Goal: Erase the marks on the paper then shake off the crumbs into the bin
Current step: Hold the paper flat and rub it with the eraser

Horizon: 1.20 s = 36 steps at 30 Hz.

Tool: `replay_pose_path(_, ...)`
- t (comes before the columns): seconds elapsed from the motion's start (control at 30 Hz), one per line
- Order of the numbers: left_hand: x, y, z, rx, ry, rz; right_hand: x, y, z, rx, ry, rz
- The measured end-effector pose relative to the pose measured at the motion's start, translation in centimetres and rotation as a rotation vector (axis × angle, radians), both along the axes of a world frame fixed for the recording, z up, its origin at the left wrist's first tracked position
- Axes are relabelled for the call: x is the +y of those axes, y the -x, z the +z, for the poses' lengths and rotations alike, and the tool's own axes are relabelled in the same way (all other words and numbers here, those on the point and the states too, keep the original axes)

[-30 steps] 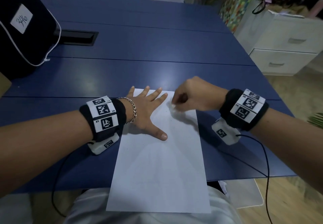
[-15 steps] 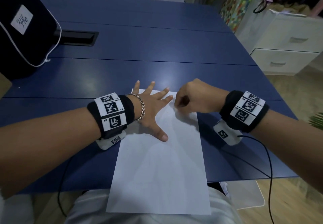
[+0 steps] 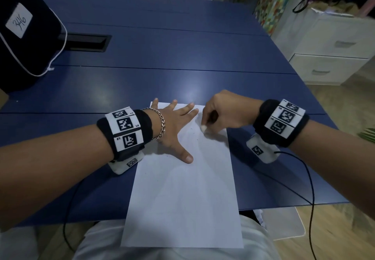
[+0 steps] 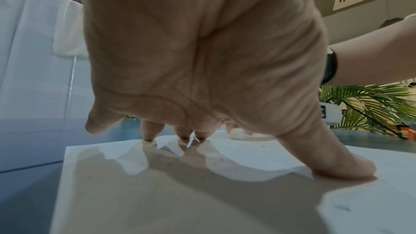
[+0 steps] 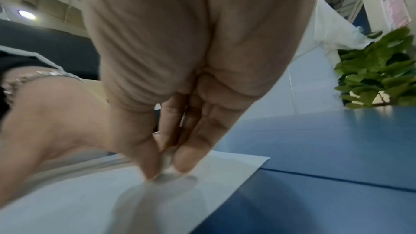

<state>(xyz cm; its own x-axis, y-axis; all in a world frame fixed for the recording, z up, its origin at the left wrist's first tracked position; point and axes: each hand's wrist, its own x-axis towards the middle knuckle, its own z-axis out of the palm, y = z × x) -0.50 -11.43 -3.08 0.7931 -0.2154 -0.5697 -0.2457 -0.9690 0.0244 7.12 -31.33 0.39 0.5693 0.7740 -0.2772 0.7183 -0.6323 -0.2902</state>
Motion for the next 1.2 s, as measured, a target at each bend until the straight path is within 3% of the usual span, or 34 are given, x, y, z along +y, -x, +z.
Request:
replay_pose_path(0.1, 0.0, 0.0, 0.1, 0.005, -0.007, 0.003, 0.2, -1.1, -0.3, -0.118, -0.072, -0.078)
replay_pose_path(0.3, 0.1, -0.2, -0.1, 0.012, -0.002, 0.016, 0.0, 1.6, 0.1, 0.057, 0.045, 0.068)
replay_pose_path(0.43, 0.3, -0.2, -0.5, -0.016, 0.015, 0.006, 0.1, -0.3, -0.5, -0.081, -0.080, -0.088)
replay_pose_path(0.6, 0.7, -0.4, -1.2, -0.041, 0.047, 0.000, 1.0, 2.1, -0.6, -0.004, -0.052, 0.033)
replay_pose_path(0.77, 0.9, -0.5, -1.6, -0.050, 0.078, 0.001, 1.5, 0.0, -0.7, -0.109, -0.104, -0.074)
replay_pose_path(0.93, 1.0, -0.5, -1.8, -0.048, 0.075, 0.005, 1.5, 2.3, -0.3, -0.020, -0.025, 0.081)
replay_pose_path(1.07, 1.0, -0.4, -1.7, -0.051, 0.074, -0.002, -0.4, -0.4, 1.7, -0.156, -0.134, -0.077)
replay_pose_path(1.2, 1.5, -0.5, -1.9, -0.081, 0.105, -0.055, -2.1, 0.5, 2.1, -0.054, -0.102, -0.096)
